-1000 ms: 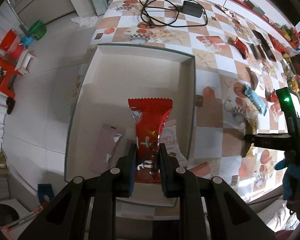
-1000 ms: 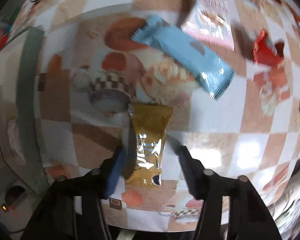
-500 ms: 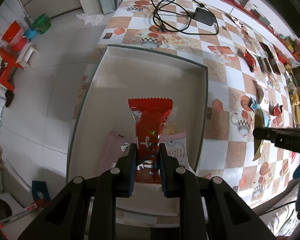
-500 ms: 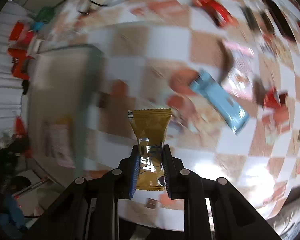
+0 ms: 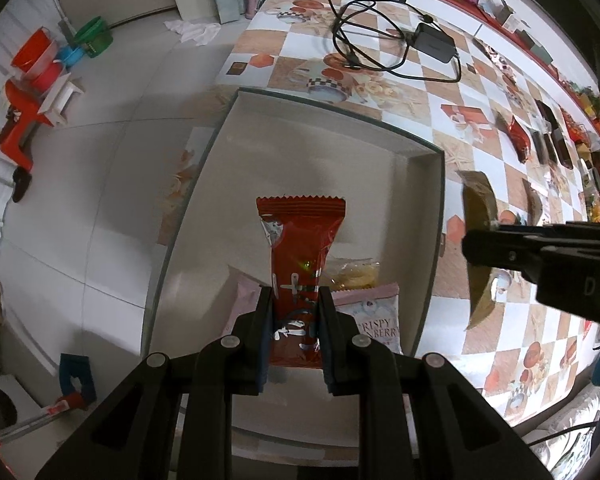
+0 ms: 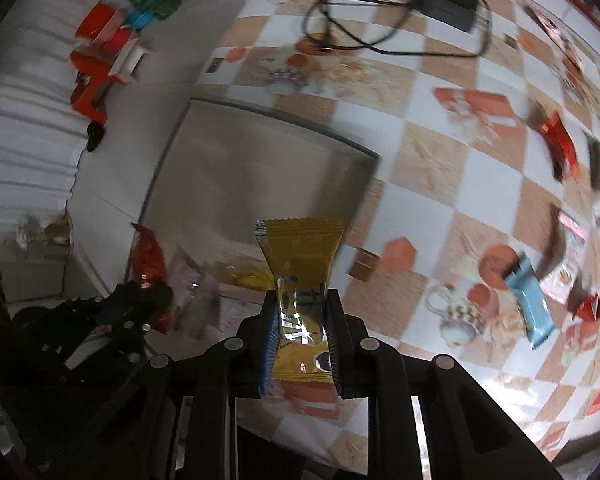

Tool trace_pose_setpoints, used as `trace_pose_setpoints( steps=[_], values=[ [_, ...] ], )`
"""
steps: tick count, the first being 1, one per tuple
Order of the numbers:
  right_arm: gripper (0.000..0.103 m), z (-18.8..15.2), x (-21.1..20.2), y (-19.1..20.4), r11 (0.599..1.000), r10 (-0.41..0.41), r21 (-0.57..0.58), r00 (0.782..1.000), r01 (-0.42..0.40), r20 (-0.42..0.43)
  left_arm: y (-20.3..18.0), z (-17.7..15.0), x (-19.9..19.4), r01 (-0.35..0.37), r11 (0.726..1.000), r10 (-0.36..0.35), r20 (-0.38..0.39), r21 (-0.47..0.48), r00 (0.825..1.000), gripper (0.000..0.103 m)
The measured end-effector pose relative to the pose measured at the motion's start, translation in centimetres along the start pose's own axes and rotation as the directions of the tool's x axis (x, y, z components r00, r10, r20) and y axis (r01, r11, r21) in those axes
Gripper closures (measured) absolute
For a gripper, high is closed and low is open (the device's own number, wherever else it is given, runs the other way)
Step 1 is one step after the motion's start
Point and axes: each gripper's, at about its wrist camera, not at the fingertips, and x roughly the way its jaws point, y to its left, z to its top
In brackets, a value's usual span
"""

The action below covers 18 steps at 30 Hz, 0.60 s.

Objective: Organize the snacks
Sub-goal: 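Lift and carry both held packs over the white tray, then lower both packs into the tray and open both tools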

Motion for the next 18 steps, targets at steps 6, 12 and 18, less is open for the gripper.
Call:
trace_pose_setpoints(
  steps=[6,12,18],
  values=[
    [0.08,1.2,0.8,1.5,1.0,0.007,-0.012,1.0,-0.007,-0.013,0.3,0.1,0.6,-0.003,1.0,0.003,-0.01,0.008,1.0,0.081],
    [0.08,1.4,1.2,2.5,1.0,0.008,-0.02,1.0,-0.009,-0.029,0.8,0.1,1.1,-0.003,1.0,0.003,-0.023,-0.003,1.0,0.081],
    [0.08,1.5,1.9,3.5,0.999,-0.001,-0.044,0.999,-0.001,-0.045,0.9,0.0,1.2,-0.003,1.0,0.002,-0.027,-0.004,1.0,0.08]
  ],
)
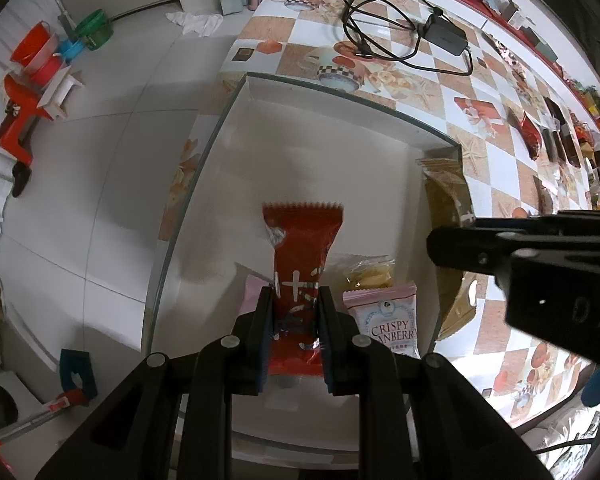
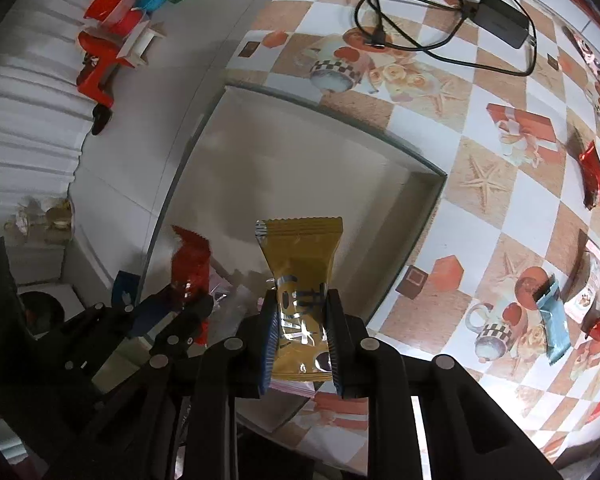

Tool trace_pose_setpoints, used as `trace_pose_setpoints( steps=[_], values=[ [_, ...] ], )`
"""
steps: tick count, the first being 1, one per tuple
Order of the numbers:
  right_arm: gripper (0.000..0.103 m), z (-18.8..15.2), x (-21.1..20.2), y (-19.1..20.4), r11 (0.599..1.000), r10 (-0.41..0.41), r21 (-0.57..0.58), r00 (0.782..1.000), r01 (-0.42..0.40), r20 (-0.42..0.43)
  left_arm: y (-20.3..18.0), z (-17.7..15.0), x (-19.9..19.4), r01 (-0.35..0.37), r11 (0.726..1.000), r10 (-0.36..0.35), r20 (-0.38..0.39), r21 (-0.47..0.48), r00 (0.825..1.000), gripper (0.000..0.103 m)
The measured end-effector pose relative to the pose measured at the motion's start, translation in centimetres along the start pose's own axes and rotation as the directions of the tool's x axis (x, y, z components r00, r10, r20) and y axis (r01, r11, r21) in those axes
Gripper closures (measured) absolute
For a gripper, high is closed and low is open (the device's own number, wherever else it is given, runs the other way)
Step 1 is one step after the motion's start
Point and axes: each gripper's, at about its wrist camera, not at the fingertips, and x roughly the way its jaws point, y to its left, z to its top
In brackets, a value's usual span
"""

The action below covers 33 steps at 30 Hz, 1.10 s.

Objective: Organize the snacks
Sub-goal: 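Lower both packs into the tray and open both tools, then withdraw both tools from the tray toward the remaining snacks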

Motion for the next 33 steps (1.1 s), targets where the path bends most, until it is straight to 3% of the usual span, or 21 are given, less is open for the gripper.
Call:
trace_pose_setpoints(
  steps=[3,7,11,13,14,15,16,26,27,28,33],
  values=[
    [0.079,0.0,0.3,0.2,1.0,-0.005,-0.009,1.0,0.005,-0.013,-0.2,-0.1,0.1,-0.005,1.0,0.005,-0.003,0.008,1.0,0.075],
    [0.079,0.0,0.5,0.0,1.0,-0.008,0.0,1.0,0.008,-0.026,-0.4,-0.2,-0.1,-0.024,1.0,0.024,0.01,0.009,1.0,0.041],
    [0.079,-0.1,0.5,-0.2,1.0,-0.011,0.003,0.999,0.011,-0.03,-0.5,-0.2,-0.3,-0.032,0.999,0.032,0.02,0.009,0.999,0.028],
    [0.076,-0.1,0.5,-0.2,1.0,-0.014,0.004,0.999,0.014,-0.029,-0.6,-0.2,-0.4,-0.043,0.999,0.042,0.02,0.01,0.999,0.025],
    [0.05,-0.2,0.4,-0.2,1.0,-0.015,0.004,1.0,0.015,-0.025,-0.6,-0.2,-0.4,-0.044,0.999,0.043,0.019,0.01,0.999,0.025],
    [0.017,-0.2,0.3,-0.2,1.0,-0.019,0.004,1.0,0.019,-0.017,-0.6,-0.2,-0.5,-0.041,0.999,0.041,0.021,0.006,0.999,0.025],
    [0.013,-0.3,-0.1,-0.3,0.999,-0.037,0.007,0.999,0.037,0.01,-0.5,-0.2,-0.6,-0.037,0.999,0.037,0.022,0.0,0.999,0.024],
    [0.013,-0.9,-0.6,-1.5,0.997,-0.075,0.022,0.997,0.075,0.016,-1.5,-0.3,-1.2,-0.055,0.998,0.055,0.031,0.024,0.998,0.023],
    [0.012,-1.0,-0.6,-1.5,0.996,-0.086,0.019,0.996,0.086,0.014,-1.7,-0.3,-1.3,-0.055,0.998,0.054,0.032,0.029,0.998,0.023],
    [0.002,-1.1,-0.5,-1.7,0.995,-0.093,0.019,0.996,0.093,0.012,-1.9,-0.3,-1.3,-0.054,0.998,0.053,0.033,0.034,0.998,0.023],
    [0.0,-1.6,-1.1,-2.5,0.996,-0.085,0.032,0.996,0.084,0.025,-2.8,-0.2,-1.5,-0.055,0.997,0.053,0.038,0.055,0.998,0.023]
  ],
)
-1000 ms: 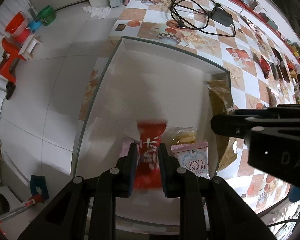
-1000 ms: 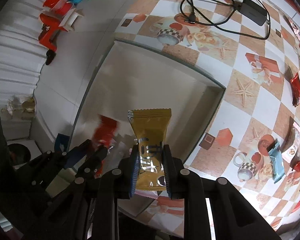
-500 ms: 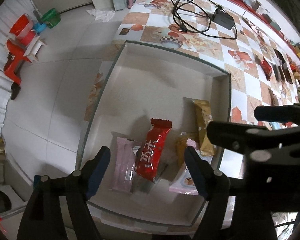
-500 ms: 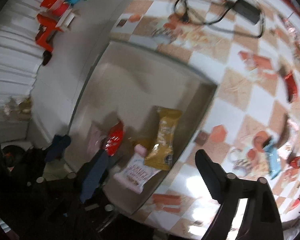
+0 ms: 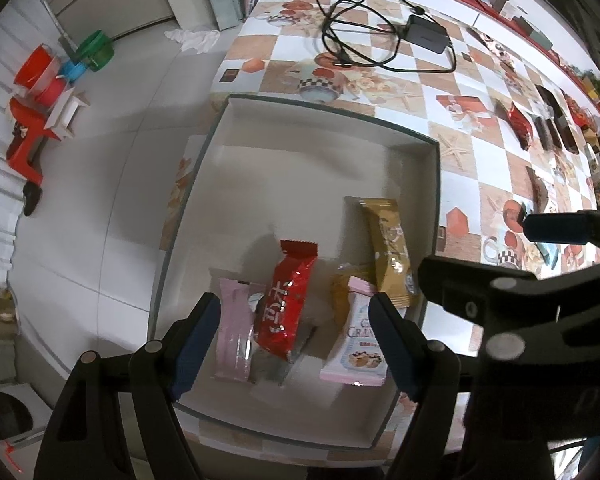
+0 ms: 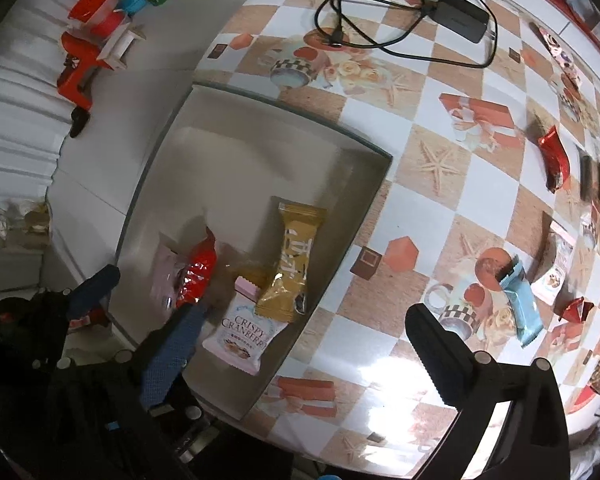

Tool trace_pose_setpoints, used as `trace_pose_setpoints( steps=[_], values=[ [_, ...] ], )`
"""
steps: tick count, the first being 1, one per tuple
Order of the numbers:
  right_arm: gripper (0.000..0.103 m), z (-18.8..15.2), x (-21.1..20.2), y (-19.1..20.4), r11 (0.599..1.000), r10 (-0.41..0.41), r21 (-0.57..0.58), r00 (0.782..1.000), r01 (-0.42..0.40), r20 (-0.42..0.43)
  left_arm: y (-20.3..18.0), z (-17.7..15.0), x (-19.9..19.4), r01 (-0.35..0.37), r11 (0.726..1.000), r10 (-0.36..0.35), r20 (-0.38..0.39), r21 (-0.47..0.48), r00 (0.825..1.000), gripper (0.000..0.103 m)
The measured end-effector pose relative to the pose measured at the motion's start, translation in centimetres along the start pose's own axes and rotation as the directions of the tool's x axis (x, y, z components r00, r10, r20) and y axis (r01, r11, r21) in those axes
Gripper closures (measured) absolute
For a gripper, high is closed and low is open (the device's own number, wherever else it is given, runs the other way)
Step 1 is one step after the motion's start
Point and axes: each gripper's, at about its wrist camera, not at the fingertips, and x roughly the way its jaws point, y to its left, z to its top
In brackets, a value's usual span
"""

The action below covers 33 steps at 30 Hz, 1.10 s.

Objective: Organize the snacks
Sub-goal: 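Withdraw both tools from the tray toward the remaining snacks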

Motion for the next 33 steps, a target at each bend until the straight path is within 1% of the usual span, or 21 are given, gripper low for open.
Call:
trace_pose_setpoints(
  steps=[4,14,21,33],
  values=[
    [0.0,-0.4,-0.3,-0.6,1.0,-0.005,0.003,1.0,0.005,0.006,-0.8,0.1,-0.1,-0.001,1.0,0.001,0.003,0.017,1.0,0.023],
    [0.0,-1.7,-0.6,-3.7,0.997,0.003,0.071,1.0,-0.003,0.007,-3.4,0.5,-0.2,-0.003,0.997,0.003,0.004,0.074,1.0,0.023],
    [0.0,-3.5,-0.5,-7.2,0.989,0.009,0.149,1.0,-0.008,-0.002,-6.4,0.7,0.0,-0.002,0.991,0.002,-0.006,0.136,1.0,0.023],
    [0.0,-6.7,-0.6,-13.4,0.959,0.018,0.282,1.0,-0.015,-0.009,-11.4,0.8,0.2,0.002,0.969,0.002,-0.015,0.247,1.0,0.023]
  ],
)
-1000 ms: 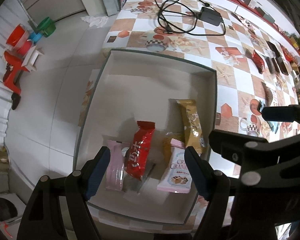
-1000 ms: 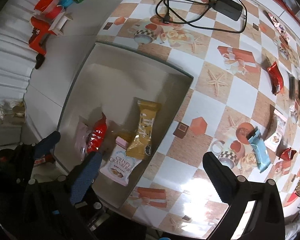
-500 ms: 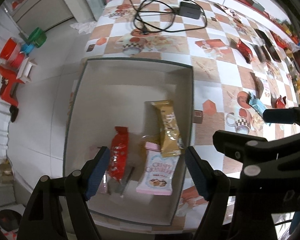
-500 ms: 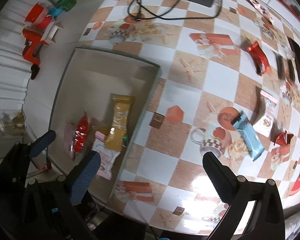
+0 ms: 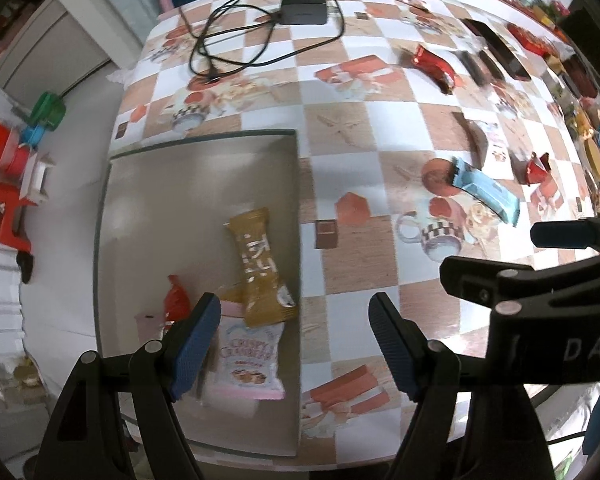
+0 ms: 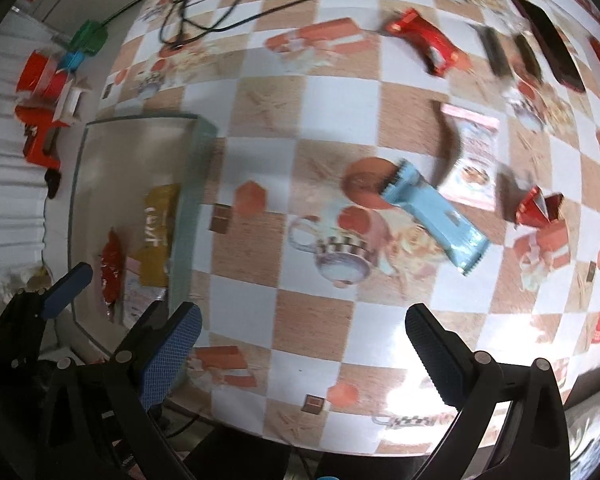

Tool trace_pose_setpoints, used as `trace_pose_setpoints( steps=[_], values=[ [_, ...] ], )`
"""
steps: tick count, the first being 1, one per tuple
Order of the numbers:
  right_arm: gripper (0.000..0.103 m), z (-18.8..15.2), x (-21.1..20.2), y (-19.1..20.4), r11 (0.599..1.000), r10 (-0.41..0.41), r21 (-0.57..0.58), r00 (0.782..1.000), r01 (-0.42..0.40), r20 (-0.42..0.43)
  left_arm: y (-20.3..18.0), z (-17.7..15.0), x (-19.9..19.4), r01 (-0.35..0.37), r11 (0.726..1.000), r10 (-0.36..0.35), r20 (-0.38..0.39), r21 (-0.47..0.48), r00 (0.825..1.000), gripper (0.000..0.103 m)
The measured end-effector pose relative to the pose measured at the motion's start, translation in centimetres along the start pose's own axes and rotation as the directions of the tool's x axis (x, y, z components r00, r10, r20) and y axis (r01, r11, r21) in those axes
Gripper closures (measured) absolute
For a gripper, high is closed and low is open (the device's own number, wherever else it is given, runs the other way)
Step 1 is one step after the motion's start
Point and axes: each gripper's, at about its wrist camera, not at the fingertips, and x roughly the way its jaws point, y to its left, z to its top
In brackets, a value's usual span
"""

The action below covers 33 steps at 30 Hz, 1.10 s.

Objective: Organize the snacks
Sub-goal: 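Withdraw both tools from the tray toward the remaining snacks, then grasp the light-blue bar with the left tool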

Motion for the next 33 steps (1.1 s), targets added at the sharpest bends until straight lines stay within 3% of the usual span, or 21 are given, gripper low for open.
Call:
trace_pose_setpoints(
  steps=[15,21,27,30,33],
  values=[
    [0.0,-1.5,0.6,-5.8,0.995,0.008,0.101,1.0,-0.005,-0.025,-4.6,1.3,1.0,0.017,0.996,-0.014,-0.038,0.085,0.999,0.023],
    [0.0,-3.5,2.2,-11.3,0.978,0.0,0.207,0.997,0.016,-0.073,-7.4,1.6,3.2,0.08,0.991,-0.065,-0.141,0.108,0.988,0.023],
    [0.0,-6.3,3.6,-17.9,0.949,-0.047,0.305,0.991,0.082,-0.122,-10.2,2.8,4.5,0.107,0.988,-0.086,-0.174,0.113,0.981,0.023],
    [0.0,-7.6,4.5,-20.3,0.937,-0.071,0.328,0.986,0.118,-0.152,-11.5,4.2,5.0,0.126,0.989,-0.108,-0.196,0.082,0.975,0.023],
    [0.0,-8.8,5.3,-21.7,0.927,-0.062,0.355,0.983,0.12,-0.171,-12.6,6.0,5.9,0.175,0.984,-0.176,-0.229,-0.022,0.957,0.023]
  ],
)
